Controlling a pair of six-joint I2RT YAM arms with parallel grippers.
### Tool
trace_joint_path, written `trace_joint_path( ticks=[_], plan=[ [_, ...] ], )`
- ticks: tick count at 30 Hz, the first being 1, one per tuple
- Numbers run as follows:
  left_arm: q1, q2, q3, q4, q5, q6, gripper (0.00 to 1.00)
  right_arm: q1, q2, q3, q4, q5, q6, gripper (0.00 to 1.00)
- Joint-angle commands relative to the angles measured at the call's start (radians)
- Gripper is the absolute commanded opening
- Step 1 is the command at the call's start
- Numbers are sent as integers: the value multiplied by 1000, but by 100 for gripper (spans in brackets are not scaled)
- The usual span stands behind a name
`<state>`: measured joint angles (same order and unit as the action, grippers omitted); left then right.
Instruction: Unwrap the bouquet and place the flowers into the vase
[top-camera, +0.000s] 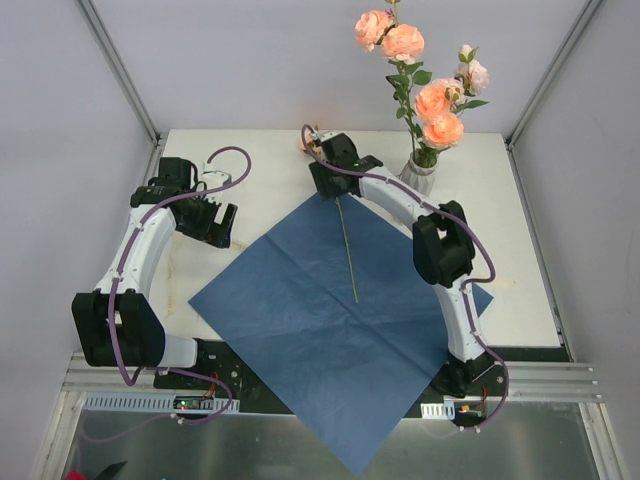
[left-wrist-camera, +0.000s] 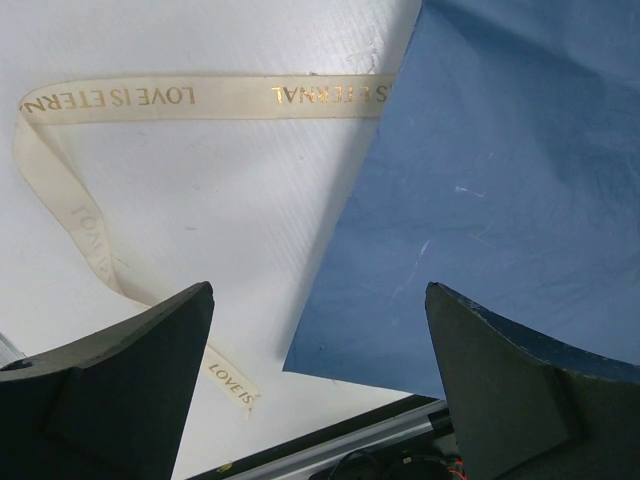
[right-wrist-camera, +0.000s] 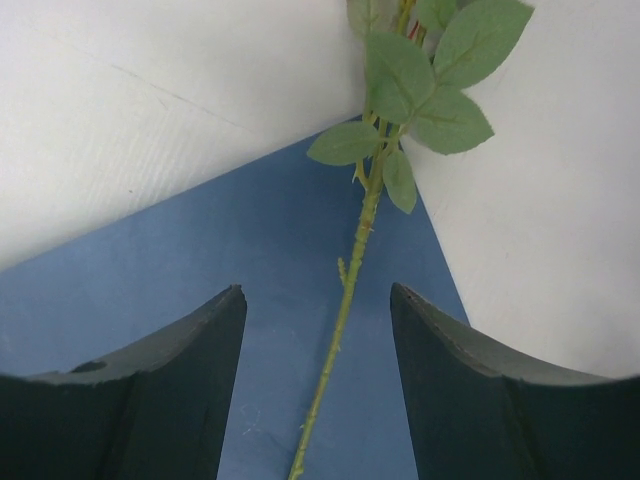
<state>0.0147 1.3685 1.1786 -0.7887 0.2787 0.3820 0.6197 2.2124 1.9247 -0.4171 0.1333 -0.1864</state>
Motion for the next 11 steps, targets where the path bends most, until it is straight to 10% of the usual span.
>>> trace_joint_path(
  ticks=[1, 11],
  plan=[
    [7, -3, -5, 14, 8, 1, 87, -8, 61, 71, -101, -4, 33, 60],
    [7, -12, -4, 16, 28, 1, 87, -31, 141, 114, -147, 5, 19, 51]
  ],
)
